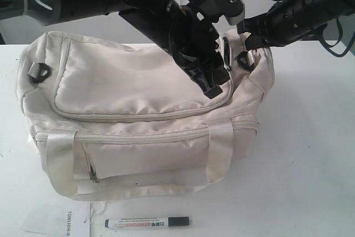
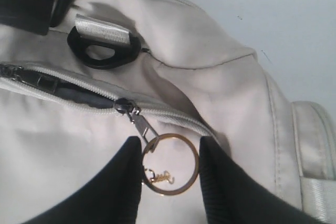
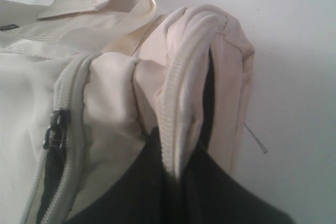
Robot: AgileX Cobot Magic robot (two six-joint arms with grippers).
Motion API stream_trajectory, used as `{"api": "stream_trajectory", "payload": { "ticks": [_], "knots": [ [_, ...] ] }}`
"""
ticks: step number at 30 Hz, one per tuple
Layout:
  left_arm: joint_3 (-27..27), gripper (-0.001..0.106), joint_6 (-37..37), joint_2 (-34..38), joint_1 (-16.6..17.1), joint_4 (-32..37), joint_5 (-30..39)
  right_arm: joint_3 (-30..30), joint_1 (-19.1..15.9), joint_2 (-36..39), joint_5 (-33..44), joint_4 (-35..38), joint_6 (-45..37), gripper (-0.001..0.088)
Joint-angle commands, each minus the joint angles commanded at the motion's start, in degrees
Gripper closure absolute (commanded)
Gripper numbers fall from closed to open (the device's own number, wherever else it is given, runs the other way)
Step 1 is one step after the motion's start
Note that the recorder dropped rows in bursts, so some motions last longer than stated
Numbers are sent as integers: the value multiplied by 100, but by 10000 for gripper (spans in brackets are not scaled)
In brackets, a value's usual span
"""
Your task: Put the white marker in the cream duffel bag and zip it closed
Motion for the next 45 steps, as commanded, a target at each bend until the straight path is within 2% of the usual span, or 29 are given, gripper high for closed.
{"api": "stream_trajectory", "payload": {
  "ticks": [23, 37, 45],
  "knots": [
    [0, 1053, -408, -131, 0, -49, 394, 0, 0, 0, -83, 12, 192, 868],
    [0, 1053, -548, -223, -137, -42, 540, 0, 0, 0, -83, 12, 218, 868],
    [0, 1053, -573, -228, -137, 28, 854, 0, 0, 0, -109, 12, 217, 868]
  ]
}}
